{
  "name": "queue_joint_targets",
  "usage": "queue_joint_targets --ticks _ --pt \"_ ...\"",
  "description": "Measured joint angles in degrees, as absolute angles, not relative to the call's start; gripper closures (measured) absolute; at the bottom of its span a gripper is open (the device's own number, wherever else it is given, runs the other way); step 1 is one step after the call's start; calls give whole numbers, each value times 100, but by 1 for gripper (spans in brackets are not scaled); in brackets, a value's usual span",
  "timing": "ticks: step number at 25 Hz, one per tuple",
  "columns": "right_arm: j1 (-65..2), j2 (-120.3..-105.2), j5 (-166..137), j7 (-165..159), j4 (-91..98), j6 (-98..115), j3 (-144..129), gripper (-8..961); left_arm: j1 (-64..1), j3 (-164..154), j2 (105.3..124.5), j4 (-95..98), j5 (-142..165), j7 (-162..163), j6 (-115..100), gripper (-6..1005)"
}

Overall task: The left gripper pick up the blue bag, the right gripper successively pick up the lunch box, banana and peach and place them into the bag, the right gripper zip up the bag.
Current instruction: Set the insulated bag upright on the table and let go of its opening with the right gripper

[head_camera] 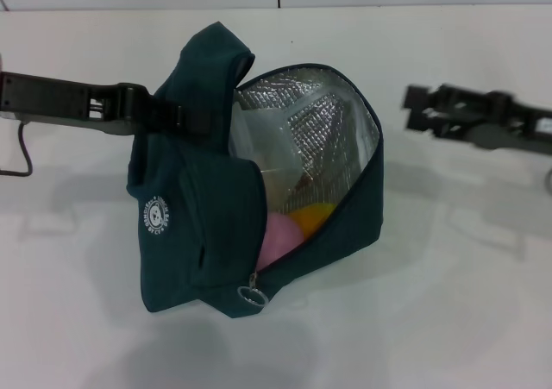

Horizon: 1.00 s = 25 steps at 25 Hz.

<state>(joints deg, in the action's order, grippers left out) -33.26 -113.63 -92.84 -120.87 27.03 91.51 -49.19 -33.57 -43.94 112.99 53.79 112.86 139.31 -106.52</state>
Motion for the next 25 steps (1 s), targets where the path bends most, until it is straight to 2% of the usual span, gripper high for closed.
queue_joint_targets --ticks 4,9,15,21,25 --pt "-3496 -11524 -9332 -12105 2468 8829 -5183 119 -3366 -4409 11305 5379 11286 13931 -10652 957" --pt "-3794 -11548 -9320 -12054 2177 8469 -5624 123 -3374 -4413 11317 5379 11285 13925 -10652 957" --pt "-3765 -11577 -9287 -11714 2263 8460 -5734 127 -3376 -4413 11320 5379 11286 13923 -10653 957" --pt "-3782 -11586 -9279 -11640 2243 8480 -5745 347 -3375 -4421 11321 5379 11285 13922 -10659 957" --pt "-3781 -11584 -9278 -11636 2241 8486 -5737 537 -3375 -4421 11321 5379 11285 13922 -10661 957"
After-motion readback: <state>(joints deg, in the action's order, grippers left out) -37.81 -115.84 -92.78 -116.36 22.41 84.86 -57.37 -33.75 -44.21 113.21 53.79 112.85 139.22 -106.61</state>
